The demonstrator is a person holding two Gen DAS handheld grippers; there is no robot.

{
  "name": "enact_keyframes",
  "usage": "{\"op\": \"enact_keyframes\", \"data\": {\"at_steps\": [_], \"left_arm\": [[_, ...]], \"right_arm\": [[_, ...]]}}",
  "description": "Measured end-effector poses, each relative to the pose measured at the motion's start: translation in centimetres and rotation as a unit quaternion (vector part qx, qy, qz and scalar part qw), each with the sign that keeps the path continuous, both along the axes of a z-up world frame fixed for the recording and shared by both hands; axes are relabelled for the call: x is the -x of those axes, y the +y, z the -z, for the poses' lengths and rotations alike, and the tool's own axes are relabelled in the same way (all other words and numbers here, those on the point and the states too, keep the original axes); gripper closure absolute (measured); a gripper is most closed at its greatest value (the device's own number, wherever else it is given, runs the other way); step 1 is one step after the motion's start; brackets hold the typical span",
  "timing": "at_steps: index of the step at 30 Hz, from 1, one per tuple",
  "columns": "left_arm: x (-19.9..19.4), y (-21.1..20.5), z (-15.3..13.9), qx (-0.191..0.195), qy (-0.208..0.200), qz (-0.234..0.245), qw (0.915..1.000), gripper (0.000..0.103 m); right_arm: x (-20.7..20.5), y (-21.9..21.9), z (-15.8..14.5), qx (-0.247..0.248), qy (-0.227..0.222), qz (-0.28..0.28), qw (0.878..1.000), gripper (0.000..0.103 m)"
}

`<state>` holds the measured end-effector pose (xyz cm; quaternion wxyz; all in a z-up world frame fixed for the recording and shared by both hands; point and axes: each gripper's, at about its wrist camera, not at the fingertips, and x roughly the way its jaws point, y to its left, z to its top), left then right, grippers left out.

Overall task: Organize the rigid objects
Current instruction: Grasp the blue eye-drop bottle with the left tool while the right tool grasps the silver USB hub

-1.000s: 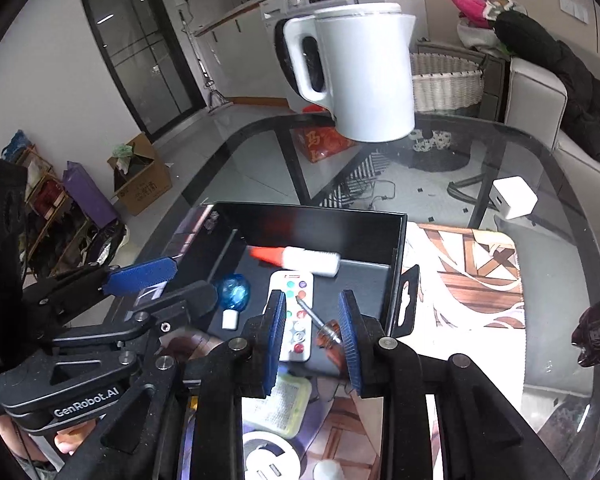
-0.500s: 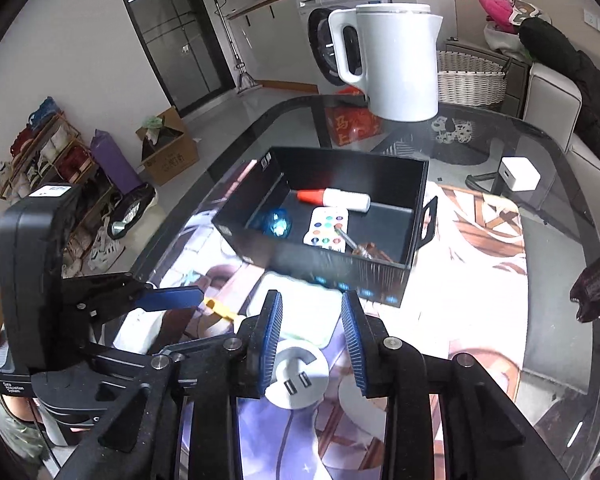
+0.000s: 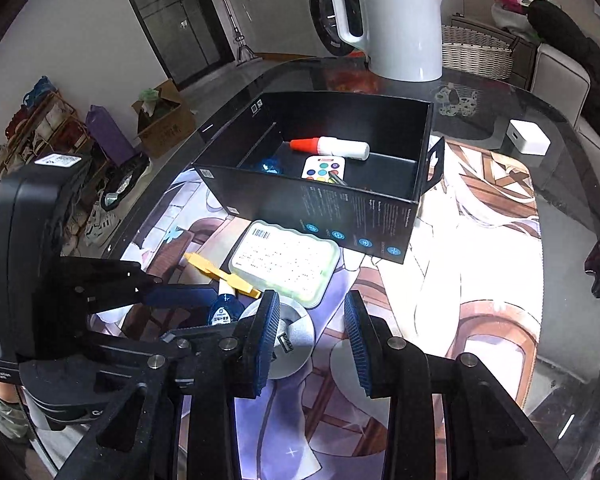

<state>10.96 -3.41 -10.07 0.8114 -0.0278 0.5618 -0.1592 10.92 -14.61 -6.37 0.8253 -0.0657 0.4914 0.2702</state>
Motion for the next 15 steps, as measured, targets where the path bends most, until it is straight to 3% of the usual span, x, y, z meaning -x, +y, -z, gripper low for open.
{"op": "enact_keyframes", "data": {"at_steps": [4,10,15], "left_arm": [[0.8,1.2,-0.1,0.008,0.009,0.008,0.9999,0.080],[2.1,3.2,0.4,-0.004,0.020,0.005,0.9998,0.080],[2.8,4.6,0.0,0.013,0.020,-0.003,0.9997,0.078]], "right_arm": [[-0.1,0.7,1.2,0.008,0.013,-0.013,1.000,0.069],[0.1,2.2,2.3,0.018,0.028,-0.031,0.999,0.068],[0.4,3.1,2.6,0.022,0.025,-0.037,0.999,0.054]]}}
